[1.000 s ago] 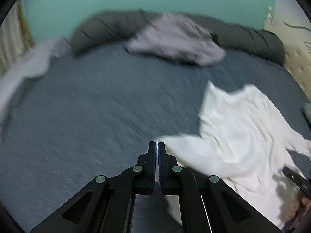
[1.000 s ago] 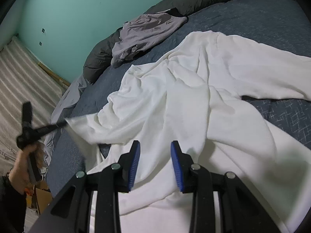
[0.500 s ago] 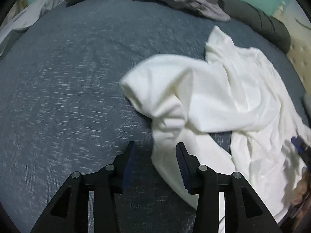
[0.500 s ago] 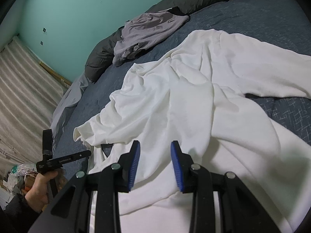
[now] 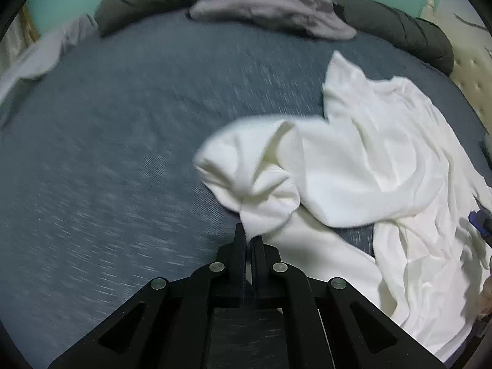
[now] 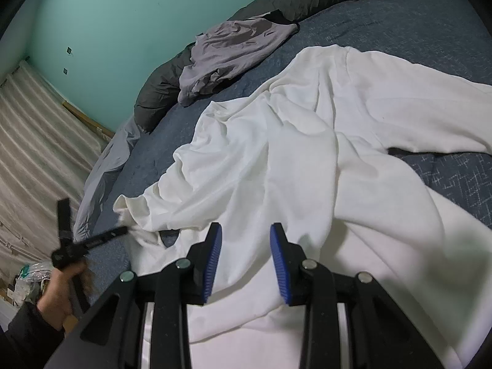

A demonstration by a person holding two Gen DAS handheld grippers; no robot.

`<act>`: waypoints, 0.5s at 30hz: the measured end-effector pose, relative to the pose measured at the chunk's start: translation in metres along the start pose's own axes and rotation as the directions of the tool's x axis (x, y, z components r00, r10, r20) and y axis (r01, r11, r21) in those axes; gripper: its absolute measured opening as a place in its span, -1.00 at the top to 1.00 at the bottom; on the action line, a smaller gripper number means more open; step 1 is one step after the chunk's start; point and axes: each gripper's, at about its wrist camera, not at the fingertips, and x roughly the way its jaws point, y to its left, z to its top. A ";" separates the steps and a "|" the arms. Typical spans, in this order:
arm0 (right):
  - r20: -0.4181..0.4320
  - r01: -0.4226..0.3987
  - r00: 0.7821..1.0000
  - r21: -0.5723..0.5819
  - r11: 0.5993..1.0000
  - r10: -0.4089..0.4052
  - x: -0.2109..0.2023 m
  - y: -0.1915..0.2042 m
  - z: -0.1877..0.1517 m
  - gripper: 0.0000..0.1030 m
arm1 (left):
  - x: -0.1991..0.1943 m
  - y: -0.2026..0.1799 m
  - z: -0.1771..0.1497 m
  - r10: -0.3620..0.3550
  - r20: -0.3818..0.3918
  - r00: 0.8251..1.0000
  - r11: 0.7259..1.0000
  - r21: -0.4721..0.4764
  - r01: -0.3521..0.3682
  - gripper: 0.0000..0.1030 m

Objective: Fold clothes

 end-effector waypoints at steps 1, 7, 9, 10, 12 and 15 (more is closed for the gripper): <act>0.001 -0.001 1.000 0.001 1.000 0.001 0.000 0.000 0.000 0.38 | -0.009 0.006 0.004 0.023 0.015 1.000 1.000 0.002 -0.023 0.95; 0.005 -0.004 1.000 0.005 1.000 0.004 0.000 0.001 0.000 0.38 | -0.053 0.044 0.034 0.189 0.075 0.979 0.981 0.031 -0.191 0.96; 0.006 -0.004 1.000 0.006 1.000 0.004 0.000 0.002 0.000 0.38 | -0.060 0.051 0.041 0.250 0.091 0.964 0.964 0.070 -0.256 0.96; 0.007 -0.004 1.000 0.006 1.000 0.004 0.000 0.002 0.000 0.38 | -0.064 0.054 0.046 0.286 0.105 0.952 0.951 0.094 -0.296 0.96; 0.006 -0.003 1.000 0.009 1.000 0.003 0.001 0.001 0.000 0.38 | -0.069 0.053 0.053 0.339 0.133 0.931 0.929 0.107 -0.353 0.96; 0.003 -0.003 1.000 0.013 1.000 0.003 0.001 0.000 0.001 0.38 | -0.076 0.058 0.060 0.414 0.163 0.895 0.895 0.103 -0.433 0.96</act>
